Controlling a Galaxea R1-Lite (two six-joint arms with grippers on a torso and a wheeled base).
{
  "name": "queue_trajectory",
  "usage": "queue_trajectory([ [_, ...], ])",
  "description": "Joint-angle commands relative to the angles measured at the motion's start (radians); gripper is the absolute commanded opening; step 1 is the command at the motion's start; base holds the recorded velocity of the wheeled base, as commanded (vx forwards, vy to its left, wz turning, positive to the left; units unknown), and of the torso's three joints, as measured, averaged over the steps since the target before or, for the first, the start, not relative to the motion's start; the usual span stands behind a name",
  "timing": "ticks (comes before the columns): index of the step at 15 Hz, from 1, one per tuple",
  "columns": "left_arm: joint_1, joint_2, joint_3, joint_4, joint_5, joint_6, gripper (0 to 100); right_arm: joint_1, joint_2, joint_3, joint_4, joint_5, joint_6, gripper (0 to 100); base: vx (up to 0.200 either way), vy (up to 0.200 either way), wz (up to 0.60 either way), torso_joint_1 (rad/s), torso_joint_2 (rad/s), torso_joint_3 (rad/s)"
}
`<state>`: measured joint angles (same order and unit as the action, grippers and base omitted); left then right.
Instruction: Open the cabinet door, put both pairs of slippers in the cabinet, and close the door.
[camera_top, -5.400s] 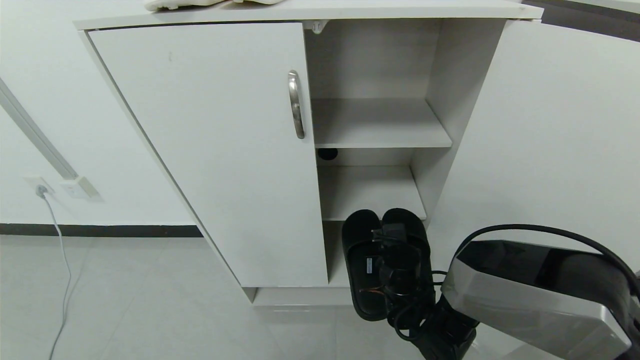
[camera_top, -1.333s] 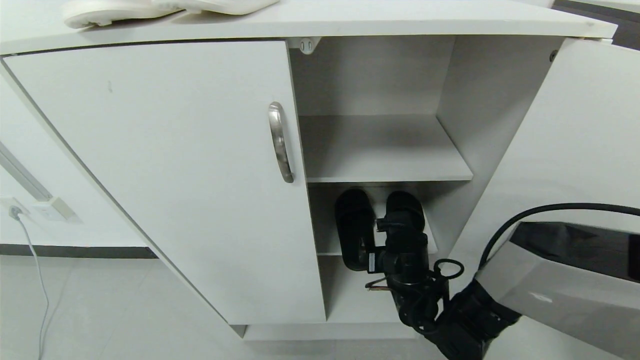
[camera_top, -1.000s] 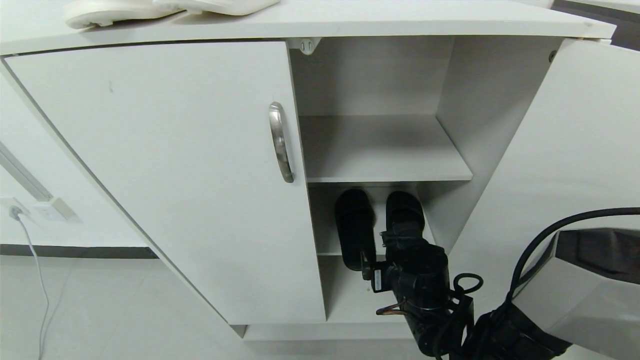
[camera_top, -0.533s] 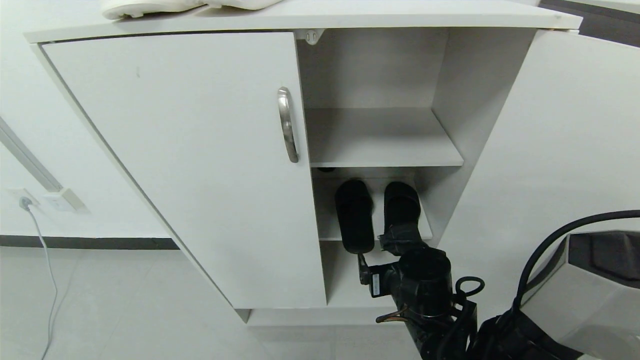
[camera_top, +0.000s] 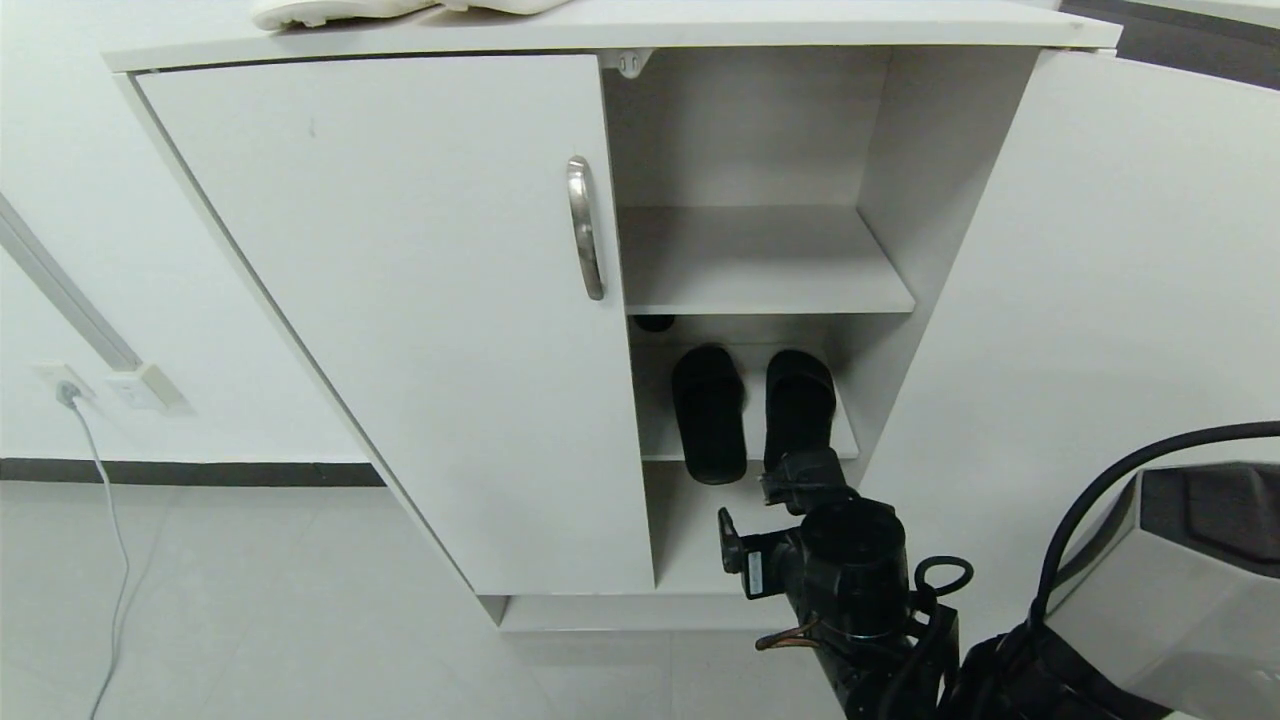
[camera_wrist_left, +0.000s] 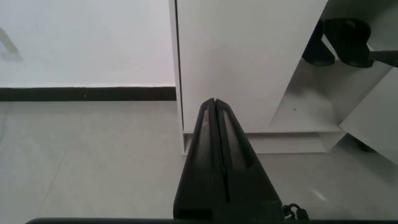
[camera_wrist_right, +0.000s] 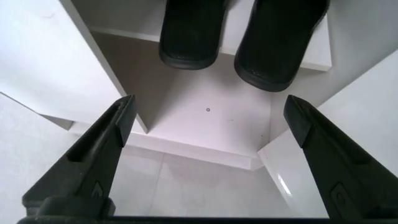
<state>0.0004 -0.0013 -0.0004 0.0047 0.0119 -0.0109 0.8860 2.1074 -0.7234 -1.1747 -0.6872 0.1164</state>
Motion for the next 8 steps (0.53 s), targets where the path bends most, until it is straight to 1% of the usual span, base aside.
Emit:
queue_trajectory([
  [1, 0.001, 0.001, 0.0, 0.0, 0.0, 0.0, 0, 0.001, 0.002, 0.001, 0.0, 0.0, 0.0, 100, 0.0, 0.0, 0.0, 0.0, 0.0, 0.0],
  [7, 0.0, 0.001, -0.001, 0.0, -0.001, 0.0, 0, 0.004, 0.002, 0.002, 0.0, -0.002, 0.0, 100, 0.0, 0.0, 0.0, 0.0, 0.0, 0.0],
  [8, 0.001, 0.001, -0.001, 0.0, -0.001, 0.0, 0, 0.005, 0.002, 0.002, -0.002, -0.002, 0.0, 100, 0.0, 0.0, 0.0, -0.002, 0.01, 0.144],
])
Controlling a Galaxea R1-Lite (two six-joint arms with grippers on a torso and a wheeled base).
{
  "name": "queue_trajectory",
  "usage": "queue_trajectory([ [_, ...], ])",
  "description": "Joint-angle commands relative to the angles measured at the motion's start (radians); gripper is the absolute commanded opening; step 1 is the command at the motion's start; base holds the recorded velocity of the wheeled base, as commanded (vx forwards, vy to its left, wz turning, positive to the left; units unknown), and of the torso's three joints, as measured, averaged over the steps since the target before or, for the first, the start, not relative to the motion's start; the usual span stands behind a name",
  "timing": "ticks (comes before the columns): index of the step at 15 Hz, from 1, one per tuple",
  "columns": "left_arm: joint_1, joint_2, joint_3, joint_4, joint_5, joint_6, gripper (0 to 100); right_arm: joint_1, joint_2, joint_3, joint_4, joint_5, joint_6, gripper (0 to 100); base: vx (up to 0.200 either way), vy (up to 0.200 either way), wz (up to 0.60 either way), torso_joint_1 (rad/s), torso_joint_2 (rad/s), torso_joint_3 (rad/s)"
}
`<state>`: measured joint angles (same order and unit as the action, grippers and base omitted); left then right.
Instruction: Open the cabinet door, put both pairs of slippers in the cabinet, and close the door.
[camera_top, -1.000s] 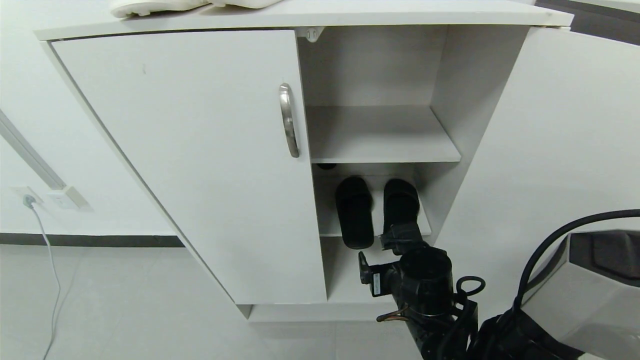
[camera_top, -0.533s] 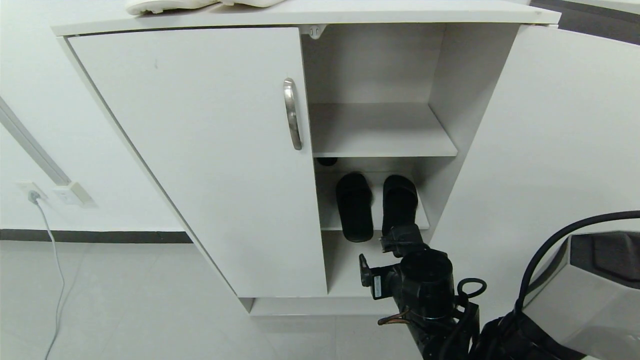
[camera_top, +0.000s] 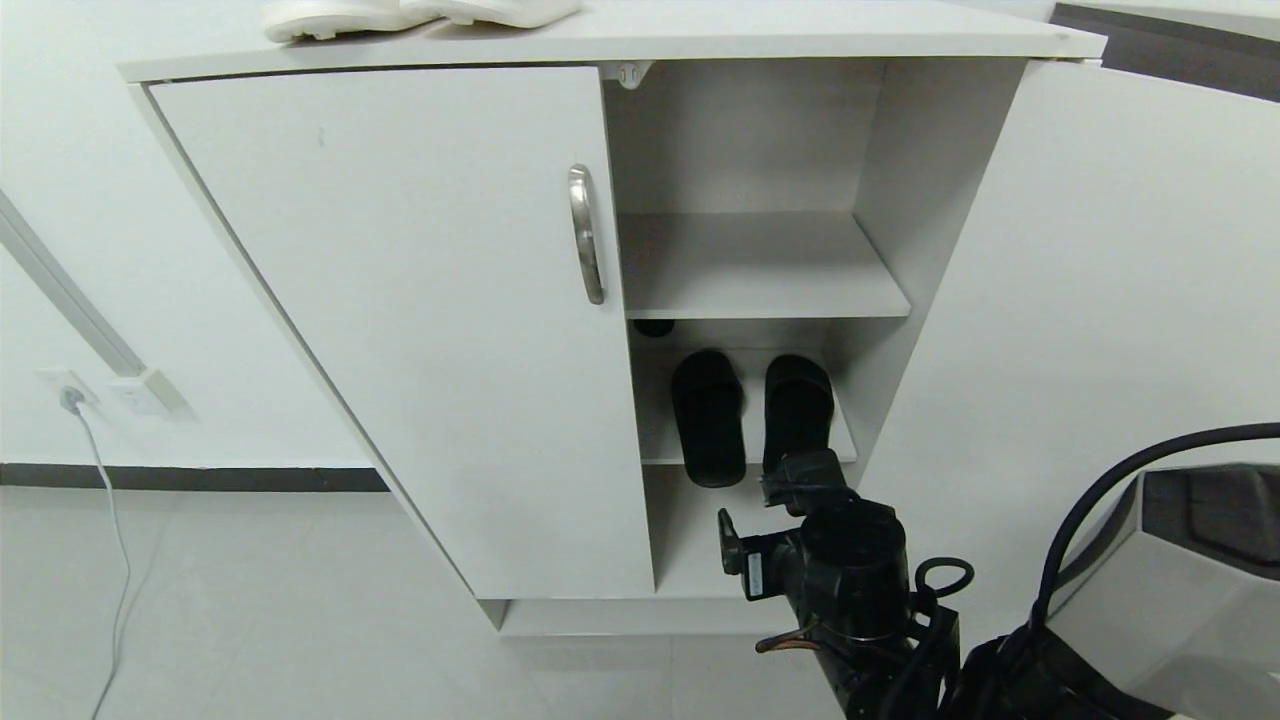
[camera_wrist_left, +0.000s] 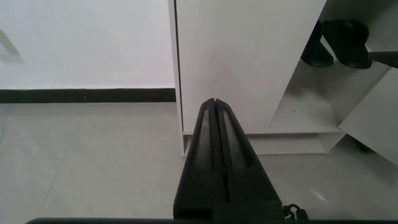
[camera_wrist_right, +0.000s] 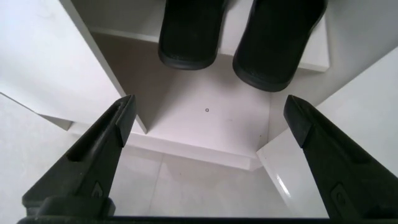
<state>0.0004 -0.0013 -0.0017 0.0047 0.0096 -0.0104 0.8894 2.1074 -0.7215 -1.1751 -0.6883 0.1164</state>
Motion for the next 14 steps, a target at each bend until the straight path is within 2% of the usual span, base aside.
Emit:
queue_trajectory([
  [1, 0.001, 0.001, 0.0, 0.0, 0.0, 0.0, 0, 0.002, 0.002, 0.001, -0.001, 0.0, 0.0, 100, 0.0, 0.0, 0.0, 0.007, 0.0, 0.163],
  [7, 0.0, 0.001, 0.002, 0.0, 0.001, 0.003, 0, 0.01, 0.0, 0.004, 0.0, -0.005, 0.0, 100, 0.0, 0.0, 0.0, 0.002, 0.0, 0.172],
  [13, 0.001, 0.001, 0.002, 0.0, 0.0, 0.001, 0, 0.017, 0.002, 0.005, 0.0, -0.005, -0.001, 100, 0.0, 0.0, 0.0, 0.0, 0.0, 0.0],
  [14, 0.001, 0.001, 0.002, 0.0, 0.0, 0.003, 0, 0.019, 0.002, 0.005, 0.0, -0.005, -0.001, 100, 0.0, 0.2, 0.0, 0.002, 0.0, 0.002],
])
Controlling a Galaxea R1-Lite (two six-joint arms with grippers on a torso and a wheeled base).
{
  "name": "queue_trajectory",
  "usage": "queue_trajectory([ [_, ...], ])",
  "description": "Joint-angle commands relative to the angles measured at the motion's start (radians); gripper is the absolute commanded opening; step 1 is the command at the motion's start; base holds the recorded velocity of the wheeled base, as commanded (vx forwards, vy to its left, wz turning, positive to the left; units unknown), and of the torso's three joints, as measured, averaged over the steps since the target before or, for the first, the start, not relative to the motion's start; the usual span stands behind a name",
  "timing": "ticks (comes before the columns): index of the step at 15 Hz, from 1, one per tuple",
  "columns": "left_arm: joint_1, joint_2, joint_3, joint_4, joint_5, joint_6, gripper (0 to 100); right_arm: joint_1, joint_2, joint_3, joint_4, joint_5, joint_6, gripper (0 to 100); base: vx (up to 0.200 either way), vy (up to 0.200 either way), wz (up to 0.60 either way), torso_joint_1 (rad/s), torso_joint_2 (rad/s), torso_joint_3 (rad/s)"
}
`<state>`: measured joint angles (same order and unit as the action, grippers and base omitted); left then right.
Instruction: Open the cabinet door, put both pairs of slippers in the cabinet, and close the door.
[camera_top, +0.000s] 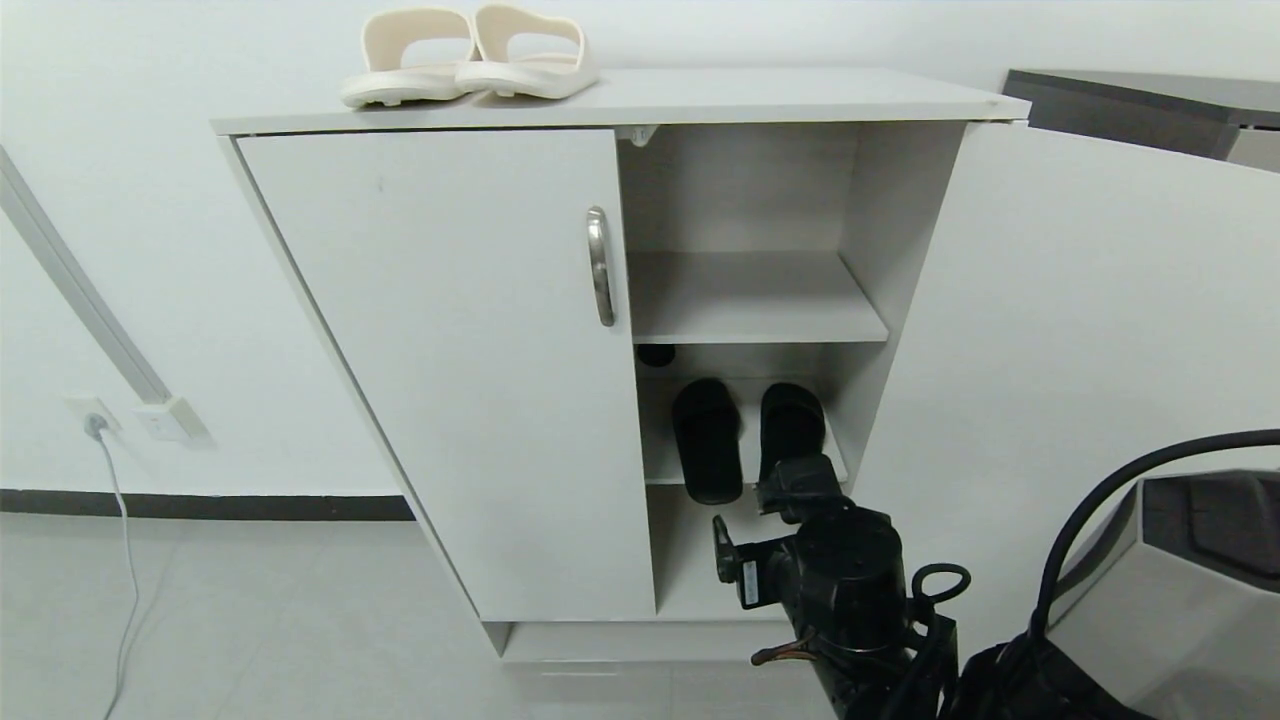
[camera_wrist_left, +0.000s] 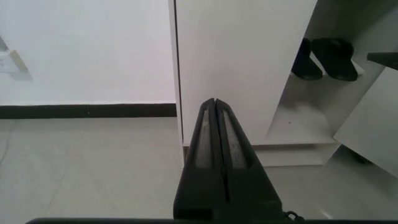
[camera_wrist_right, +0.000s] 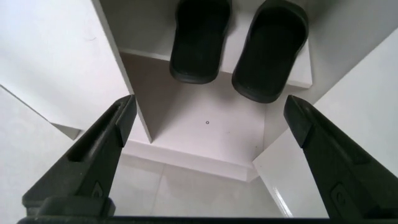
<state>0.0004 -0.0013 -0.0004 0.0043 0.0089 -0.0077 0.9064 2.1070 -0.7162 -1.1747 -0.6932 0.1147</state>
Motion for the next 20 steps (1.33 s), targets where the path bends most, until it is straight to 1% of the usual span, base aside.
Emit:
queue_trajectory([
  [1, 0.001, 0.001, 0.0, 0.0, 0.0, 0.0, 0, 0.002, 0.002, 0.0, -0.002, 0.0, 0.0, 100, 0.0, 0.2, 0.0, -0.002, 0.0, 0.002],
  [18, 0.0, 0.001, 0.0, 0.0, 0.002, -0.003, 0, 0.011, 0.005, 0.017, -0.019, 0.001, 0.0, 100, 0.0, 0.2, 0.0, 0.002, 0.0, 0.003],
  [20, 0.0, 0.001, 0.0, 0.0, 0.005, -0.003, 0, 0.009, 0.005, 0.026, -0.04, 0.004, 0.0, 100, 0.0, 0.0, 0.0, 0.0, 0.0, 0.0],
])
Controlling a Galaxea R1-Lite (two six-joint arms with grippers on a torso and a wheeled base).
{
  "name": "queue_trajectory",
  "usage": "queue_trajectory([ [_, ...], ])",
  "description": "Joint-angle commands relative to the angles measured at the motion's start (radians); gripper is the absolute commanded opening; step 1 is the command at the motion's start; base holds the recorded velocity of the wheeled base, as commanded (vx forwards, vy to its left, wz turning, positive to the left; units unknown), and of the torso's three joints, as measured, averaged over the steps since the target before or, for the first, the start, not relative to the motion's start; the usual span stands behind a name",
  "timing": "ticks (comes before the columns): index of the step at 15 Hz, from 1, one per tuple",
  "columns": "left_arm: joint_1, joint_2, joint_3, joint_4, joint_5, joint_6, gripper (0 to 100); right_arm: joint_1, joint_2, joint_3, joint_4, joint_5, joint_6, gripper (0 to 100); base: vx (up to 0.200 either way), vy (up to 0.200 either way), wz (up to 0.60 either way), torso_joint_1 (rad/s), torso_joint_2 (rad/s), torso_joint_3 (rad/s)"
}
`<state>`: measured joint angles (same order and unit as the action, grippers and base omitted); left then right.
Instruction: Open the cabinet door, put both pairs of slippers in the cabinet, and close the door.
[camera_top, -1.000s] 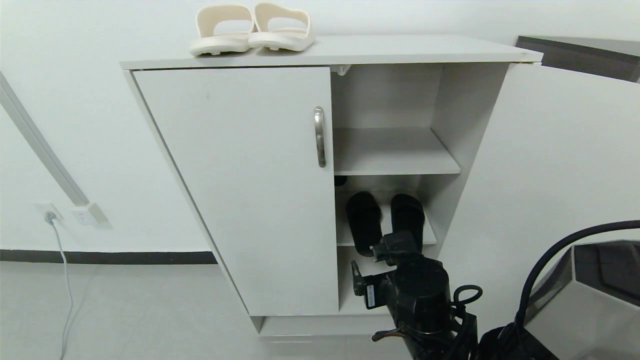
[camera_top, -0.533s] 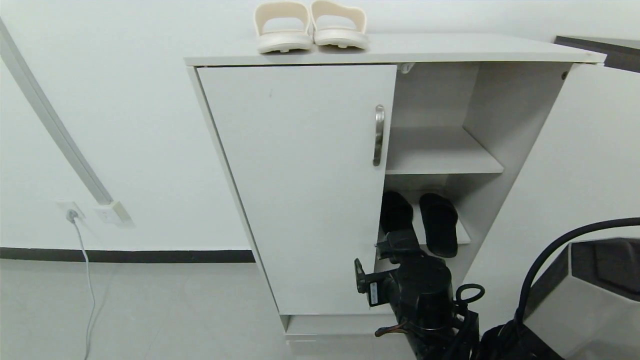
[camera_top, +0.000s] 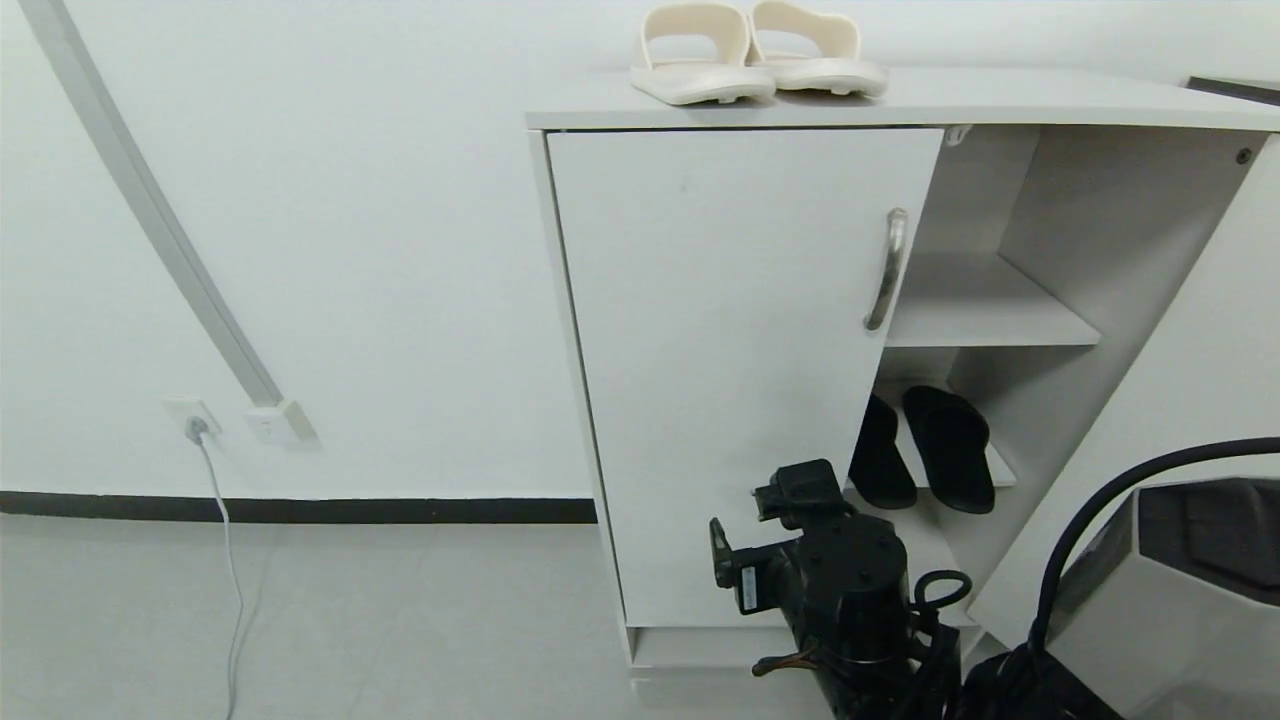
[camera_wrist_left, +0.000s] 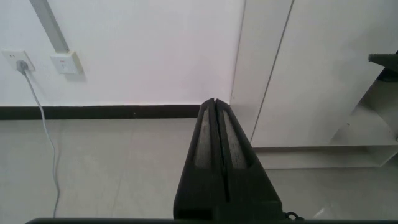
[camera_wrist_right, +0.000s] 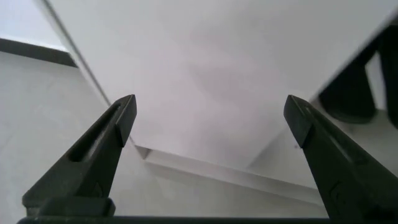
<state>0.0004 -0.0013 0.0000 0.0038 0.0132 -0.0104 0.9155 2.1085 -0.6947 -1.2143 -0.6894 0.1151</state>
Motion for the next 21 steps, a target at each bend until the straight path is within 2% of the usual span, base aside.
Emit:
queue_trajectory([
  [1, 0.001, 0.001, 0.0, 0.001, 0.001, 0.0, 0, 0.0, 0.004, 0.004, -0.004, 0.001, 0.0, 100, 0.0, 0.0, 0.0, 0.0, 0.0, 0.0],
  [7, 0.001, 0.001, 0.0, 0.001, 0.001, -0.002, 0, -0.041, 0.008, 0.021, -0.091, 0.022, -0.038, 100, 0.0, 0.0, 0.0, 0.0, 0.0, 0.0],
  [16, 0.0, 0.001, 0.0, 0.001, 0.001, -0.002, 0, -0.04, 0.011, 0.024, -0.096, 0.024, -0.04, 100, 0.0, 0.0, 0.0, 0.0, 0.0, 0.0],
  [21, 0.001, 0.001, 0.0, -0.001, -0.001, 0.003, 0, -0.04, 0.011, 0.024, -0.097, 0.024, -0.04, 100, 0.0, 0.0, 0.0, 0.023, -0.3, -0.309],
])
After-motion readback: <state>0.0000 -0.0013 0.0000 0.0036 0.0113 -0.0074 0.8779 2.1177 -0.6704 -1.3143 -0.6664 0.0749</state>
